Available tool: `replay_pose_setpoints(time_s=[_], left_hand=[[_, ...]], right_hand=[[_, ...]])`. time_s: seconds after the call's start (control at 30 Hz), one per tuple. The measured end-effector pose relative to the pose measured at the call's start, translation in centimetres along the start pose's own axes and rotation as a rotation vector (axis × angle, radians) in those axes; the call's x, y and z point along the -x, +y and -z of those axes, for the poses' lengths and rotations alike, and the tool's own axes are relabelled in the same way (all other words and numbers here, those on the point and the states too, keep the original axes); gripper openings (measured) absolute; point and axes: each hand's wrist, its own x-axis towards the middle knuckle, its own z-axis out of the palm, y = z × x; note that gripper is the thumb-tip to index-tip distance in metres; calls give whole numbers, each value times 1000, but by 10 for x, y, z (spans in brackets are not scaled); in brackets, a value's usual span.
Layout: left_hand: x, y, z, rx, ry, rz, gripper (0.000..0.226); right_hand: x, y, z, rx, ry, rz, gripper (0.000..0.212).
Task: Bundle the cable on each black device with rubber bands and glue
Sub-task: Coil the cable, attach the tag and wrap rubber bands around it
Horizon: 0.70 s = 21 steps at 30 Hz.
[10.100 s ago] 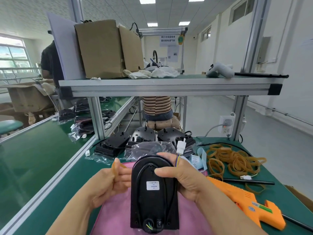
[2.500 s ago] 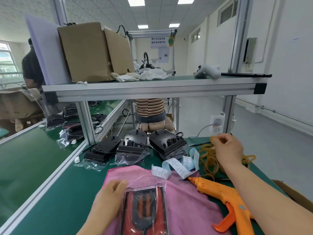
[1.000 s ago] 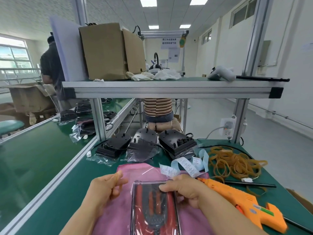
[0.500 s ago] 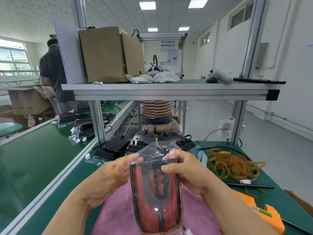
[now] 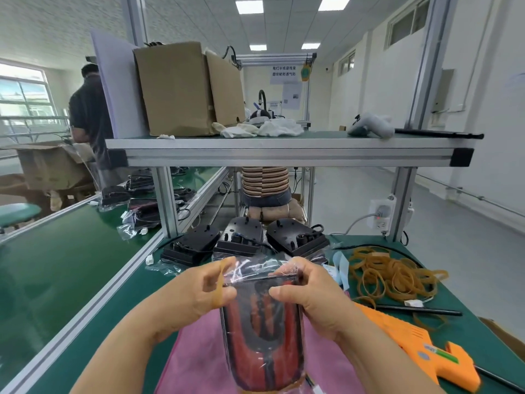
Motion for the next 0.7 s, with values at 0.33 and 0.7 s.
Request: replay_pose_setpoints(time_s=[0.33,0.7], left_hand=[[2,3,-14,99,10,-15,62],[-6,0,-20,212,53,-8,53]], right_hand=[[2,2,2,18,16,10,44],[9,-9,8,232,90,116,59]])
